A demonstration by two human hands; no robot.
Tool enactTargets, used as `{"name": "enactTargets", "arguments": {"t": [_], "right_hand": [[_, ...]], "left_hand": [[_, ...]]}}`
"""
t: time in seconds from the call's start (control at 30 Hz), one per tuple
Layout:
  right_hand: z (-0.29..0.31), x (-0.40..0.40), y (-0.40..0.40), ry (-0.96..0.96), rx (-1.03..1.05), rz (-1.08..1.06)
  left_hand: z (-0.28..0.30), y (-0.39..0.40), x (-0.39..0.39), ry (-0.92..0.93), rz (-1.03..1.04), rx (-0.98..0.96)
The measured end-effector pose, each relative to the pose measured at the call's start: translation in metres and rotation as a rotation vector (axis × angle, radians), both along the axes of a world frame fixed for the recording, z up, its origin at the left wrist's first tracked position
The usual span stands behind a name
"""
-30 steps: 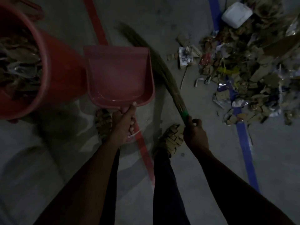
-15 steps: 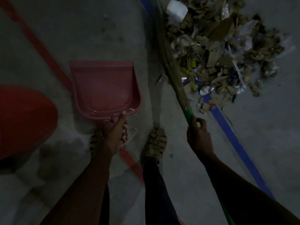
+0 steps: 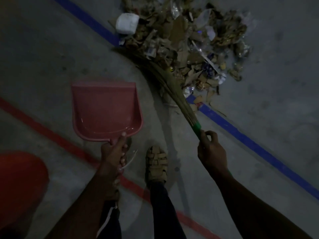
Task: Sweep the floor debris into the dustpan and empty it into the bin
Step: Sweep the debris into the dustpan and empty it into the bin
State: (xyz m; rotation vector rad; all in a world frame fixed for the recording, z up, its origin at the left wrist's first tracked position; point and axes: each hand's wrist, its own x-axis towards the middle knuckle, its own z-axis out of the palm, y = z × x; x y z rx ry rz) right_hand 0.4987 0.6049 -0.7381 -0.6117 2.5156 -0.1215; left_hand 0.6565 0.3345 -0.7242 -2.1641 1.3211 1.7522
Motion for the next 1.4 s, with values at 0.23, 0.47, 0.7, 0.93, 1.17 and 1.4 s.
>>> {"name": "enactTargets", "arguments": {"t": [0.23,0.47,0.7,0.93,1.17,1.4], "right_hand": [[0.013,0.007,0.022,0.052,0.007,-0.047],[0.031,0.016,0.003,0.056,0.031,-0.225],[0.026,0.007,-0.042,0.110,-0.059,-0.388],[-0.013,-0.033,-0.081,0.190,-0.096,-0.470],[-0.080,-0.068,-0.114,0.170,0.019,-0.510],[-0.140,-0.077,-0.125,0.098,0.051,-0.519]], "left_hand": [[0.003,0.002,0.006,-0.069,-0.238,0.122],[0.025,-0.022,-0.002,-0.068,-0.422,0.122],[0.039,-0.085,-0.035,-0.047,-0.579,0.222],[-0.009,-0.120,-0.048,-0.054,-0.649,0.222],[-0.086,-0.168,-0.068,-0.033,-0.683,0.221],[-0.126,-0.209,-0.105,-0.093,-0.865,0.295]]}}
